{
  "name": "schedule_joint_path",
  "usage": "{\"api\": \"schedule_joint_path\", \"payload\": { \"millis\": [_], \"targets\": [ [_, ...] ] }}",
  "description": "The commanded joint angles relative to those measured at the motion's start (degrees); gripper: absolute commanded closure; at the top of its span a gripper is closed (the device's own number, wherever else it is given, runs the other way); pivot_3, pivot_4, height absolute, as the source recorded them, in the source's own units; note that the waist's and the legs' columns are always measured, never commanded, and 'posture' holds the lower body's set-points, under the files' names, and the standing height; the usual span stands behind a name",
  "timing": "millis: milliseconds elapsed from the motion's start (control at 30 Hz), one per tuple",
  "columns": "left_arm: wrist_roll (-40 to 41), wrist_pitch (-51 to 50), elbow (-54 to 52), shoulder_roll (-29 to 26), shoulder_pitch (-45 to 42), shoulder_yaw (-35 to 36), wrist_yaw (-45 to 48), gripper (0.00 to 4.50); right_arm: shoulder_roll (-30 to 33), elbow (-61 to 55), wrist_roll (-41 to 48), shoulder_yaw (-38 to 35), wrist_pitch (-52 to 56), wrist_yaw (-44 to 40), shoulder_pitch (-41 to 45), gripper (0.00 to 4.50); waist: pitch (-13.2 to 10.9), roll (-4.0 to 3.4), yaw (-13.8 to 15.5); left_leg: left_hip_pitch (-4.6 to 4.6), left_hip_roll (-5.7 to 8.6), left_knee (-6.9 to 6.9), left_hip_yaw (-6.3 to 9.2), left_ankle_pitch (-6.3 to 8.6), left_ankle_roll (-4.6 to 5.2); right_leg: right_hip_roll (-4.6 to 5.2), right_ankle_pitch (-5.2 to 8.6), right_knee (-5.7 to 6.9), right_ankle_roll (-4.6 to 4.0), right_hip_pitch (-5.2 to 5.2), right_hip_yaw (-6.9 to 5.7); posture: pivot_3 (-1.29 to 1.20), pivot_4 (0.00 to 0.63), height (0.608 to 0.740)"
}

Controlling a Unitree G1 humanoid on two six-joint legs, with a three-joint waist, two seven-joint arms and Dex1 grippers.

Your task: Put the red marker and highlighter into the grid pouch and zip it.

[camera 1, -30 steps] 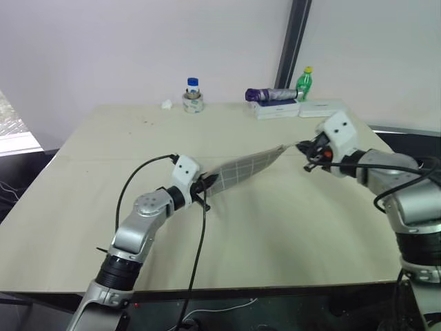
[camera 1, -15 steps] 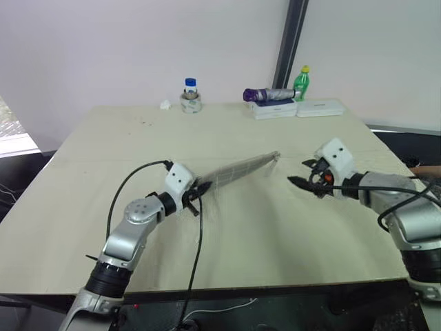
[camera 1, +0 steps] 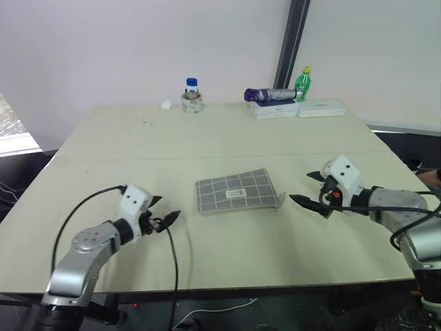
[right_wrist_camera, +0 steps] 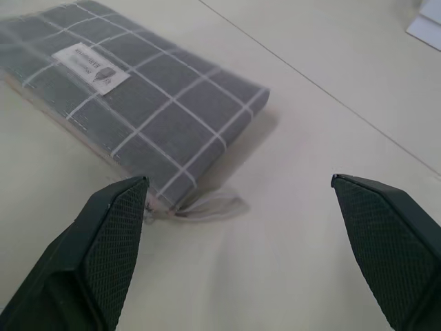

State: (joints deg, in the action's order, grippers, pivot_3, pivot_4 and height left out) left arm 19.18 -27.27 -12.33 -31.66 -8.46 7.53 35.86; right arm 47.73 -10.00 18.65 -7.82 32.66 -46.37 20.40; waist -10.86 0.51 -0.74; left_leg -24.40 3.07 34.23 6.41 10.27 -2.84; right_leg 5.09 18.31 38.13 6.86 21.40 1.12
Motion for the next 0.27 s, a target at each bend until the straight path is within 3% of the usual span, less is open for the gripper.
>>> {"api": "schedule_joint_path", "payload": {
  "millis": [33,267],
  "targets": [
    [0.08,0.87,-1.15,-0.61,2.10,6.06,-3.29,0.52,-1.72,0.38,3.41,-5.21,-3.29,-0.99,-1.64,0.09,0.00,0.01,0.04,0.00,0.00,0.02,0.01,0.00,0.00,0.00,0.00,0.00,0.00,-0.02,0.00,0.00,0.150,0.740],
    [0.73,1.07,-3.30,-0.95,5.77,9.17,-4.27,0.52,-3.30,3.32,3.97,-5.89,-5.03,-1.07,-2.87,0.09,0.01,0.01,0.09,0.01,0.00,0.01,0.00,0.01,0.00,0.04,0.00,-0.03,-0.01,-0.02,0.00,0.00,0.150,0.740]
  ]
}}
